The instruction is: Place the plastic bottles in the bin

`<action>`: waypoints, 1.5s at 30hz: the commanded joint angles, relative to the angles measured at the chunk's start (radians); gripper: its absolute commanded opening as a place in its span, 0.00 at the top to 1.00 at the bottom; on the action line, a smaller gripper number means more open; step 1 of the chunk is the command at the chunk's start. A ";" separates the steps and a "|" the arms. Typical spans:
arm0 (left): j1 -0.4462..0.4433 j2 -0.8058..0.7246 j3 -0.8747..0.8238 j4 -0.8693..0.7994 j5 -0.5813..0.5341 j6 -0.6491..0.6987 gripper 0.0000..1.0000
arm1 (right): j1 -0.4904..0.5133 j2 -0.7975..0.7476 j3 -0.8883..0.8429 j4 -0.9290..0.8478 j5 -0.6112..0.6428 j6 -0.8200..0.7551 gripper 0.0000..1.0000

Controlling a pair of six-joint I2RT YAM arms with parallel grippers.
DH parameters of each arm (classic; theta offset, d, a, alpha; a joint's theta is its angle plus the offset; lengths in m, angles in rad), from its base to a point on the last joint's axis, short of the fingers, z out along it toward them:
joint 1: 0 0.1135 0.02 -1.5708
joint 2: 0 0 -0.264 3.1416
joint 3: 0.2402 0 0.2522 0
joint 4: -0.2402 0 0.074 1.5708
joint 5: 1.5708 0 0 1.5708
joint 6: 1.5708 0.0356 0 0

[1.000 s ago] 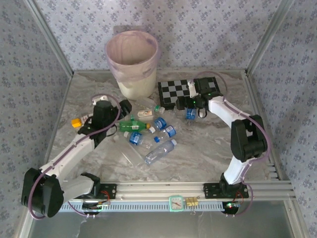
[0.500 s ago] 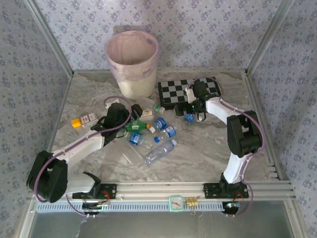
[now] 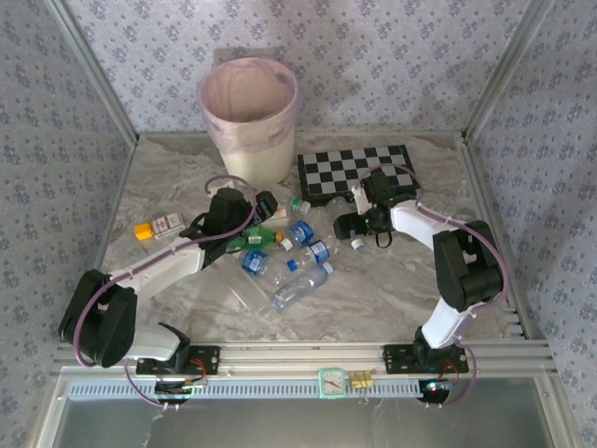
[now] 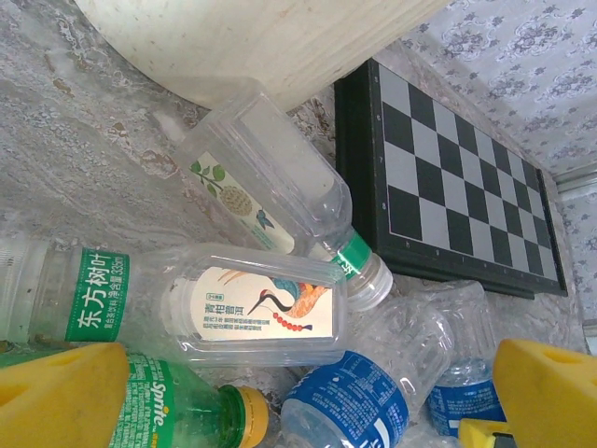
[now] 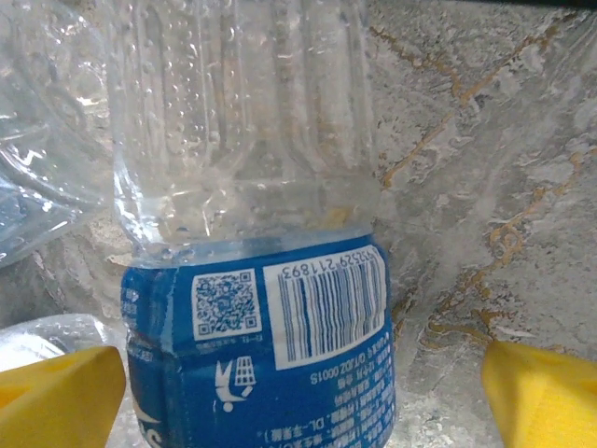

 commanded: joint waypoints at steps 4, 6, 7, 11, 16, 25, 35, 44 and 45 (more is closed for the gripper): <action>-0.005 -0.011 0.049 -0.013 0.008 0.009 0.00 | 0.010 0.040 0.027 -0.003 0.043 -0.002 0.06; -0.004 -0.011 0.053 -0.017 0.007 0.010 0.00 | 0.010 0.050 0.036 -0.004 0.050 0.000 0.08; -0.003 -0.012 0.055 -0.019 0.006 0.012 0.00 | 0.009 0.055 0.040 -0.005 0.053 -0.001 0.09; -0.004 -0.010 0.061 -0.026 0.008 0.016 0.00 | 0.012 0.068 0.048 -0.009 0.052 0.004 0.13; -0.004 -0.004 0.067 -0.026 0.025 0.018 0.00 | 0.013 0.058 0.031 0.018 0.049 0.012 0.27; -0.008 -0.012 0.100 0.005 0.121 0.004 0.00 | 0.018 -0.096 -0.018 0.045 0.021 0.020 0.44; -0.054 -0.012 0.151 0.136 0.235 -0.003 0.00 | 0.070 -0.284 -0.058 0.229 -0.217 0.175 0.46; -0.071 -0.020 0.154 0.216 0.272 0.005 0.00 | 0.213 -0.251 -0.014 0.410 -0.331 0.241 0.47; -0.072 -0.020 0.154 0.220 0.275 0.007 0.00 | 0.225 -0.246 -0.008 0.416 -0.335 0.241 0.47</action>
